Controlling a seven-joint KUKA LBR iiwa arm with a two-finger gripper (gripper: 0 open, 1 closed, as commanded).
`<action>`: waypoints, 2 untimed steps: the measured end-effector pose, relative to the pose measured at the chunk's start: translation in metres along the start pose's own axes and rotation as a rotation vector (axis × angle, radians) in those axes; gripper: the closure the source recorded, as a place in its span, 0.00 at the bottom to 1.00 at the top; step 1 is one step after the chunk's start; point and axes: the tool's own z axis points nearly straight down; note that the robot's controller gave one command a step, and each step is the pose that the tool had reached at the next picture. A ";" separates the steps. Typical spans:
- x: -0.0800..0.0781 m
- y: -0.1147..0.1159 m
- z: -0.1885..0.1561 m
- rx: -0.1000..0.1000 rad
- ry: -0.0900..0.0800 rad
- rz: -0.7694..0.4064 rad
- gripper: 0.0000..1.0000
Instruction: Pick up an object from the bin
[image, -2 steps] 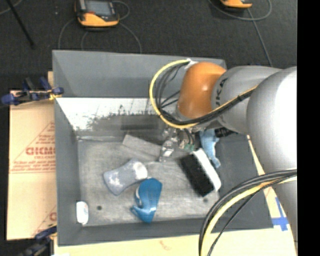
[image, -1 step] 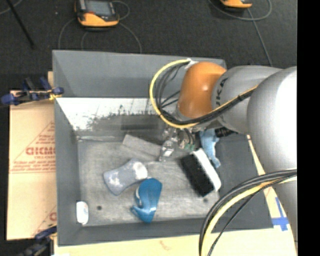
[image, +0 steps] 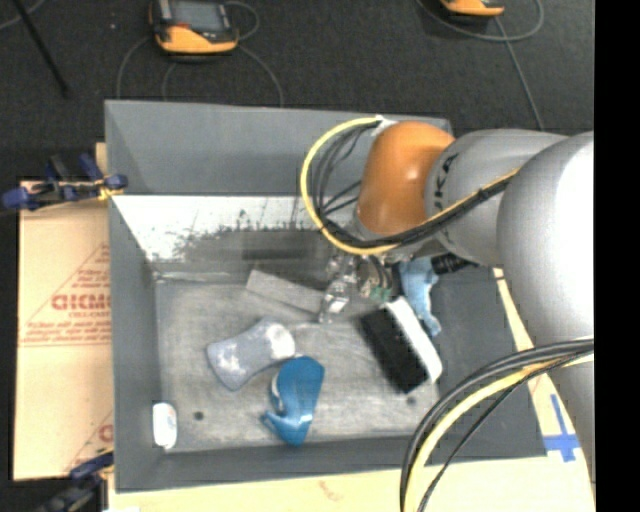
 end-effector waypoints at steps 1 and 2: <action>0.001 0.000 -0.011 0.001 0.008 0.000 1.00; 0.001 0.000 -0.032 0.000 0.006 0.000 1.00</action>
Offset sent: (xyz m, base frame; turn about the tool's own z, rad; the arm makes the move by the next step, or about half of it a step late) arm 0.0000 0.0000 0.0636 0.0000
